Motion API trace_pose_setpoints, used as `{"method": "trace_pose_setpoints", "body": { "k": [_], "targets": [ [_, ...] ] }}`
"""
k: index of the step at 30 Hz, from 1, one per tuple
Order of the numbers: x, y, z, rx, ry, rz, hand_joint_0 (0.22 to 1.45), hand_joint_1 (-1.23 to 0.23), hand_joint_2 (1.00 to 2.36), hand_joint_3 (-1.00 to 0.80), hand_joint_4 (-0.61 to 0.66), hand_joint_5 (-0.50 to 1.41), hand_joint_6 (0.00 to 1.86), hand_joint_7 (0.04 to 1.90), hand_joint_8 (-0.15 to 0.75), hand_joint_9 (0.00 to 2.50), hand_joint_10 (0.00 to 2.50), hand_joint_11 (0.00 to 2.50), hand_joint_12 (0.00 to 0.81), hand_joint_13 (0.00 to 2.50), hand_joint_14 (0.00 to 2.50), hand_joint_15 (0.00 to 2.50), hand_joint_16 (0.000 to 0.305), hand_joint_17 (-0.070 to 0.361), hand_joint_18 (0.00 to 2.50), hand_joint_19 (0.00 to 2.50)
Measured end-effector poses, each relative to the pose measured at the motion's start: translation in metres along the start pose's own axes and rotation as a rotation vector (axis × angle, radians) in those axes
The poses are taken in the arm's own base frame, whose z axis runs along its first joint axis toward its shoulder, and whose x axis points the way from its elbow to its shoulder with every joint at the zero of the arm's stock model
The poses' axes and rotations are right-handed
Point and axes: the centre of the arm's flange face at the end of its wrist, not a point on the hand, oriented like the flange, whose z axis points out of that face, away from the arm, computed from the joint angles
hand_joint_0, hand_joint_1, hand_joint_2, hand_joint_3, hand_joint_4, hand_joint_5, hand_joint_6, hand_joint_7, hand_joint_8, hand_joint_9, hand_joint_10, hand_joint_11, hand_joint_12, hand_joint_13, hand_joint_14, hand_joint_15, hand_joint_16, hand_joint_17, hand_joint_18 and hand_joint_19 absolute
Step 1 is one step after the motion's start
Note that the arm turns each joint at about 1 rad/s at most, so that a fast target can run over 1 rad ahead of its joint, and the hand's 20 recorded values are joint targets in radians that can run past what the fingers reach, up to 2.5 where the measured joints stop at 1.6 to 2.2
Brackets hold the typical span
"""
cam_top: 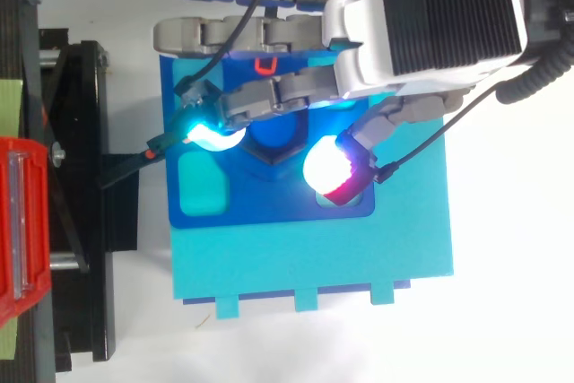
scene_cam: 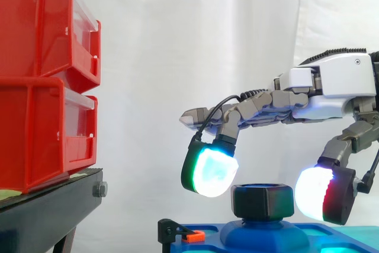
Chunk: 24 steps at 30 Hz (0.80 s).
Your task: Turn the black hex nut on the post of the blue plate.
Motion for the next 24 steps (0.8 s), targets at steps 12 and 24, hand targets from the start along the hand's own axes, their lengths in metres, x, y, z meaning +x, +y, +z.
{"method": "trace_pose_setpoints", "body": {
  "k": [12, 24],
  "targets": [
    [0.0004, 0.0019, 0.0011, 0.005, 0.001, -0.003, 0.46, -0.68, 1.00, -0.50, -0.02, -0.30, 0.50, 0.76, 0.097, 0.00, 0.00, 0.00, 0.285, 0.01, 0.00, 0.01, 0.039, 0.089, 0.08, 0.14],
    [0.0006, 0.0054, 0.0028, 0.004, 0.000, -0.011, 0.47, -0.67, 1.00, -0.50, -0.01, -0.30, 0.50, 0.77, 0.097, 0.00, 0.00, 0.00, 0.284, 0.01, 0.00, 0.01, 0.039, 0.088, 0.08, 0.15]
  ]
}}
